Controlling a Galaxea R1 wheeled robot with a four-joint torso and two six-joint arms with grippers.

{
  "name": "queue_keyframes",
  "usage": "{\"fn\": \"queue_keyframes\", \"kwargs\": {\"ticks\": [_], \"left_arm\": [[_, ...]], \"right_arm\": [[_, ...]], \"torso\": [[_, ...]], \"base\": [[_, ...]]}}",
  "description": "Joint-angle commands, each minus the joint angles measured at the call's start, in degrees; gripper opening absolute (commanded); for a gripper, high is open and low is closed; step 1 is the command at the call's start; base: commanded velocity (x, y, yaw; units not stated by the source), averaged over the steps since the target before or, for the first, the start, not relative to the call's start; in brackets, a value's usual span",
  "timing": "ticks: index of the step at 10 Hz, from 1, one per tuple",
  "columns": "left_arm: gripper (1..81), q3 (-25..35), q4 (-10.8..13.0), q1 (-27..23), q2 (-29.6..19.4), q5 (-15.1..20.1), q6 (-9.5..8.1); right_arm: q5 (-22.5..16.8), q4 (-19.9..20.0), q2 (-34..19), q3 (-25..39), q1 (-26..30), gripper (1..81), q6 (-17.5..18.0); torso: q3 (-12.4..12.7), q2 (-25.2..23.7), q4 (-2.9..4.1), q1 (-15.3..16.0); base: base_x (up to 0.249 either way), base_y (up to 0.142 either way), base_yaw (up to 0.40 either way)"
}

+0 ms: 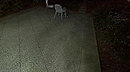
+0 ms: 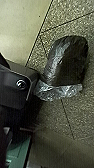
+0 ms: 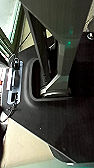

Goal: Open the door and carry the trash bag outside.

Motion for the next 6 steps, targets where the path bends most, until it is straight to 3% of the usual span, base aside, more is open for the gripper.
{"fn": "queue_keyframes", "kwargs": {"ticks": [1, 2, 3, 6], "left_arm": [[81.1, -6.6, 9.3, 6.1, 8.3, 1.8, 2.44], [81.1, -7.5, 11.2, 9.4, 9.8, 0.8, 2.52], [81.1, -7.5, 13.1, 12.3, 11.1, -0.3, 2.61], [81.1, -7.6, 19.4, 19.4, 15.1, -3.6, 2.52]], "right_arm": [[-3.4, 0.0, 0.8, 0.5, -0.1, 81.1, -0.1], [-3.3, 0.0, 0.7, 0.4, -0.1, 81.1, 0.0], [-3.3, 0.1, 0.7, 0.4, 0.0, 81.1, 0.0], [-3.1, 0.1, 0.7, 0.4, 0.1, 81.1, 0.2]], "torso": [[2.3, 0.0, 0.0, 0.0], [3.4, 0.0, 0.0, 0.0], [4.4, 0.0, -2.77, 0.0], [6.7, 0.0, -6.69, 0.0]], "base": [[0.0, 0.0, 0.0], [0.0, 0.0, 0.0], [0.0, 0.0, 0.0], [0.0, 0.0, 0.0]]}}
